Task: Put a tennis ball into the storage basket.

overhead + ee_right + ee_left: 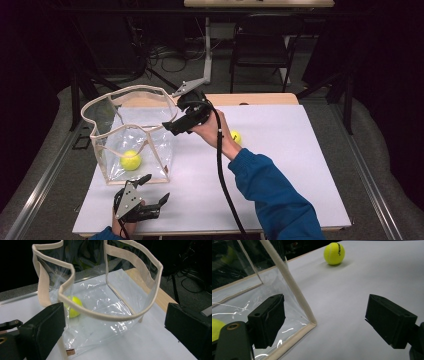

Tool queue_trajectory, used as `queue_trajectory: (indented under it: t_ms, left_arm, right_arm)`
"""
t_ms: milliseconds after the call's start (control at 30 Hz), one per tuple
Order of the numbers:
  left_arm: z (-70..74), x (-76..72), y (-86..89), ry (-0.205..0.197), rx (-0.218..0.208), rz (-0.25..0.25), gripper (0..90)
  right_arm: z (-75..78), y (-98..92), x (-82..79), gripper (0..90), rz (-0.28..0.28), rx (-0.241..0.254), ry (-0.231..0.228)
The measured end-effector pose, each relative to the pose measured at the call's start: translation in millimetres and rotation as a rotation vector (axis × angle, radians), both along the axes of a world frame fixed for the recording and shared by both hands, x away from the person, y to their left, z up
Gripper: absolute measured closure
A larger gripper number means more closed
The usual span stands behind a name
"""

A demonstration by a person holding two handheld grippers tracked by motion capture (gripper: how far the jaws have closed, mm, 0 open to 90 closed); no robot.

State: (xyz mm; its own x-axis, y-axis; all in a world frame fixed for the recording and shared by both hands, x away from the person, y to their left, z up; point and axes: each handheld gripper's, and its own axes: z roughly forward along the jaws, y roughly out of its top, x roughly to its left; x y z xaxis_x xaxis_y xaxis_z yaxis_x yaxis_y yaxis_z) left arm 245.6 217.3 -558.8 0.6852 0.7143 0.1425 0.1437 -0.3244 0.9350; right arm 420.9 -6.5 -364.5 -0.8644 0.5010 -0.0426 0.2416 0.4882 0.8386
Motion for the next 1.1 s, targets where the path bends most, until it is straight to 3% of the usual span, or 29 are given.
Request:
queue_trajectory:
  t_ms: [433,800,1100]
  left_arm:
    - [0.0,0.1,-0.6,0.003,-0.002,-0.002,15.9]
    - [0.2,0.3,0.0,0.001,0.000,-0.002,15.9]
    - [-0.3,0.6,-0.4,0.006,-0.004,0.000,15.9]
  right_arm:
    - [-7.0,-24.3,-9.9,1.4,-0.010,-0.001,-0.003]
    - [-15.2,-44.0,-14.0,0.5,-0.018,0.027,0.013]
    - [-30.3,-56.4,-16.2,0.4,-0.028,0.001,0.029]
